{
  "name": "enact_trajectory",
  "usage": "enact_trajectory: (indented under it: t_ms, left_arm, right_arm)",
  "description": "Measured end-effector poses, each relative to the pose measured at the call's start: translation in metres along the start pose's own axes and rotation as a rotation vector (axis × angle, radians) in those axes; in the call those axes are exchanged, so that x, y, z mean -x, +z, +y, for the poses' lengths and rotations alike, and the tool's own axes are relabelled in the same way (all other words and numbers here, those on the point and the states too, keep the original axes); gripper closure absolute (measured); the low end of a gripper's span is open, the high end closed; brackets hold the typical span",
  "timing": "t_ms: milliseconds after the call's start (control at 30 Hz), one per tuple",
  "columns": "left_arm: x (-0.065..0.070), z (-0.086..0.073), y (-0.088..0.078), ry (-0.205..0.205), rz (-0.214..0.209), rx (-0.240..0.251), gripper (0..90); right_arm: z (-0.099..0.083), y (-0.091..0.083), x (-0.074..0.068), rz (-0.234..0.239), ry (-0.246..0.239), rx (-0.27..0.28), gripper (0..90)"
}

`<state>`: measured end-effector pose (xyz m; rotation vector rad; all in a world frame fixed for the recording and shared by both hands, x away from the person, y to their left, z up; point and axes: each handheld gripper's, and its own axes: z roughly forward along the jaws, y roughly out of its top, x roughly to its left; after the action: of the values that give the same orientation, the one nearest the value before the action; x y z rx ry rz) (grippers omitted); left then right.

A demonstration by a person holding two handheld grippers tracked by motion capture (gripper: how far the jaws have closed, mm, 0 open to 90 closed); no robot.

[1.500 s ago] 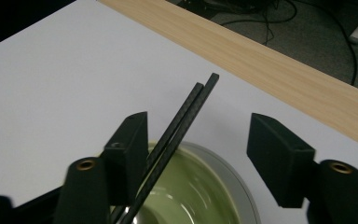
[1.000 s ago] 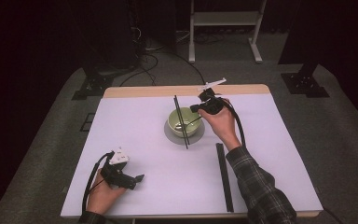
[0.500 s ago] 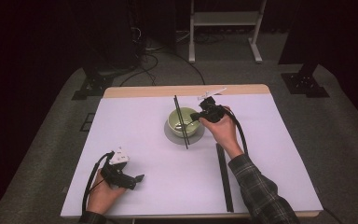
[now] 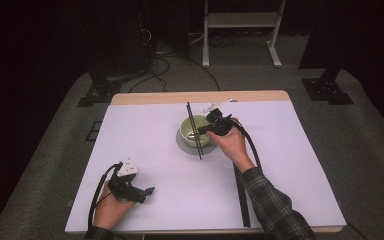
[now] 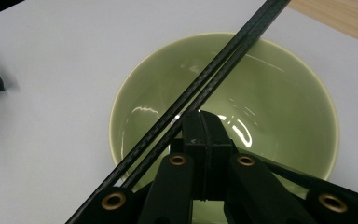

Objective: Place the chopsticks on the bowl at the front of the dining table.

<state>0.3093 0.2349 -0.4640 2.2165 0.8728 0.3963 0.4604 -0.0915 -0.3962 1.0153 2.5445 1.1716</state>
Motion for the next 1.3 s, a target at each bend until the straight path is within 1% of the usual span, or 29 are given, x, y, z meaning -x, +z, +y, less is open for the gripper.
enact_trajectory:
  t_ms: [733,833,933,1067,1133,1300]
  left_arm:
    - [0.000,0.000,0.000,0.001,0.000,-0.001,0.0]
    - [0.000,0.000,0.000,0.001,0.000,-0.001,0.0]
    - [0.000,0.000,0.000,0.001,0.000,-0.002,0.0]
    - [0.000,0.000,0.000,0.001,0.001,-0.001,0.0]
    - [0.000,0.000,0.000,0.003,0.001,-0.001,0.0]
    - [0.000,0.000,0.000,0.003,0.002,-0.002,0.0]
  right_arm:
    - [0.005,0.008,-0.012,0.019,-0.037,-0.008,89.8]
    - [0.004,0.006,-0.013,0.020,-0.036,-0.004,89.7]
    - [0.004,0.001,-0.015,0.025,-0.039,0.012,89.4]
    - [0.002,-0.011,-0.019,0.026,-0.051,0.032,80.0]
    - [0.001,-0.018,-0.023,0.027,-0.054,0.044,73.9]
    - [-0.005,-0.033,-0.034,0.046,-0.069,0.059,54.7]
